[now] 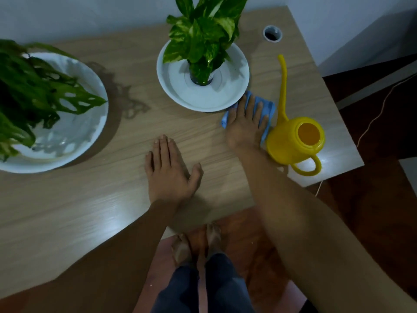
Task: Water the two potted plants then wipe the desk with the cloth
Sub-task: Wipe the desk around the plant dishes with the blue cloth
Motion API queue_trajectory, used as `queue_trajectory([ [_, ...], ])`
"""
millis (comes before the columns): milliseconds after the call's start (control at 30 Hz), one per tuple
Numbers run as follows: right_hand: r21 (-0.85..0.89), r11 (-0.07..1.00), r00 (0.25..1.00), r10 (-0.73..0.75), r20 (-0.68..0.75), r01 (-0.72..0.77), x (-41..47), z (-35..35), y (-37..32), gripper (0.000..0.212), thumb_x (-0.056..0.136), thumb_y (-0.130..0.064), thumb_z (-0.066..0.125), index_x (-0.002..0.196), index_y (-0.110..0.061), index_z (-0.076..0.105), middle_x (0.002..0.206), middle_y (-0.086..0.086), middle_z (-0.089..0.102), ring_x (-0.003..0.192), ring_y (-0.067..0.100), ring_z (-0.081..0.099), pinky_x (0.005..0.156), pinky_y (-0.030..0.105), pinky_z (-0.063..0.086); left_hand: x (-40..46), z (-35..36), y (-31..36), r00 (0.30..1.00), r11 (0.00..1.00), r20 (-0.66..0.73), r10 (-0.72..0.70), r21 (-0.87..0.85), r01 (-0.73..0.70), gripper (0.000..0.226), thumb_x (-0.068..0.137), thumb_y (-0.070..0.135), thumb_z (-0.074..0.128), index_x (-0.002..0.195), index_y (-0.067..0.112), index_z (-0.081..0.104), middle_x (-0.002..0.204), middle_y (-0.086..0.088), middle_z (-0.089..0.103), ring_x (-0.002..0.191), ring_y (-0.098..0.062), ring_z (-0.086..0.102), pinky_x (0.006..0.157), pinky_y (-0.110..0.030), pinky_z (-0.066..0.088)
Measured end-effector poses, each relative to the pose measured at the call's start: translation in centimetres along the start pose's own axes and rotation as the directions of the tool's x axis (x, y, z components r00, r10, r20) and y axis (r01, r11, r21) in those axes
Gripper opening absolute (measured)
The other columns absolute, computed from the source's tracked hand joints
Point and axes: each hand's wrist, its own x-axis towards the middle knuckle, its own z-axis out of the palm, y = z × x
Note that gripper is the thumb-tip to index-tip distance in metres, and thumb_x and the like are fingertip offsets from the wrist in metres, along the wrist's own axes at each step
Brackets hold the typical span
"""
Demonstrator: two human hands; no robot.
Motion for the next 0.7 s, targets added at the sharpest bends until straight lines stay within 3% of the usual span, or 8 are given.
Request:
queue_trajectory([
  [200,-0.025,0.997,0.997,-0.072,0.007,0.072,-9.8,2.4,-3.8,0.062,0.108,-0.046,0.017,0.162,-0.017,0.007,0.169,0.006,0.001,0.155,0.028,-0.003,0.123,0.055,-0.001,-1.5,-1.7,-1.5,0.998,0.988,-0.056,-0.004,-0.151,-0.005,0.082,0.100,0.052,0.038,0.164,0.005,0.014,0.173,-0.012,0.013,0.161,-0.027,0.009,0.131,-0.046,0.010],
  [400,-0.052,0.947,0.947,-0.312,0.074,0.316,-13.7,3.5,-9.1,0.063,0.107,-0.048,0.015,0.162,-0.019,0.002,0.169,0.004,-0.004,0.155,0.027,-0.006,0.123,0.053,-0.002,-6.3,-3.5,-8.5,0.974,0.977,-0.125,-0.191,-0.115,0.177,0.080,0.100,0.053,0.033,0.164,0.007,0.018,0.172,-0.012,0.018,0.160,-0.028,0.015,0.131,-0.044,0.010],
  [567,-0.043,0.866,0.859,-0.487,0.157,0.499,-11.4,4.2,-14.0,0.064,0.105,-0.051,0.008,0.161,-0.022,-0.007,0.168,0.002,-0.012,0.154,0.025,-0.013,0.123,0.052,-0.005,-8.3,-4.2,-15.5,0.869,0.887,-0.180,-0.461,-0.091,0.452,0.082,0.099,0.055,0.037,0.162,0.005,0.020,0.171,-0.014,0.020,0.159,-0.028,0.016,0.130,-0.048,0.011],
  [700,-0.030,0.787,0.775,-0.600,0.198,0.616,-6.8,4.4,-18.4,0.063,0.105,-0.052,0.007,0.161,-0.026,-0.006,0.169,-0.002,-0.011,0.154,0.023,-0.014,0.123,0.051,-0.007,-8.7,-4.1,-18.9,0.802,0.822,-0.188,-0.567,-0.080,0.563,0.085,0.099,0.059,0.035,0.162,0.006,0.015,0.172,-0.013,0.015,0.161,-0.026,0.010,0.130,-0.048,0.010],
])
